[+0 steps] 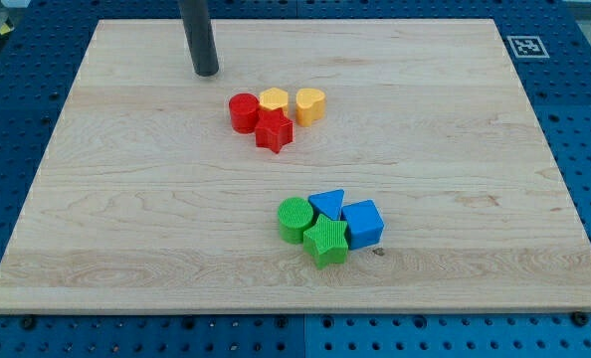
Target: Move your arm towards the green circle
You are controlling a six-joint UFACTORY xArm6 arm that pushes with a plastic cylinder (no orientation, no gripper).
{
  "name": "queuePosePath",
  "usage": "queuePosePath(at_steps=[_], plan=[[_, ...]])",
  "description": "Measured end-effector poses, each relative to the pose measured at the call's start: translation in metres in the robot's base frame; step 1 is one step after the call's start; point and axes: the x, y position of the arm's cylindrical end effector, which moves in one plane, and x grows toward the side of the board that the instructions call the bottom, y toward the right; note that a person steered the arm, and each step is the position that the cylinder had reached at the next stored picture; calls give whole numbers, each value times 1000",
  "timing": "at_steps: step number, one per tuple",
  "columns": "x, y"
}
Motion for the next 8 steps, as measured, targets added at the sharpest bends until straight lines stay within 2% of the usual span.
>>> queuePosePath(at_steps=[5,6,7,8], plan=[[-1,24],[-3,103],[-17,220],[6,271]])
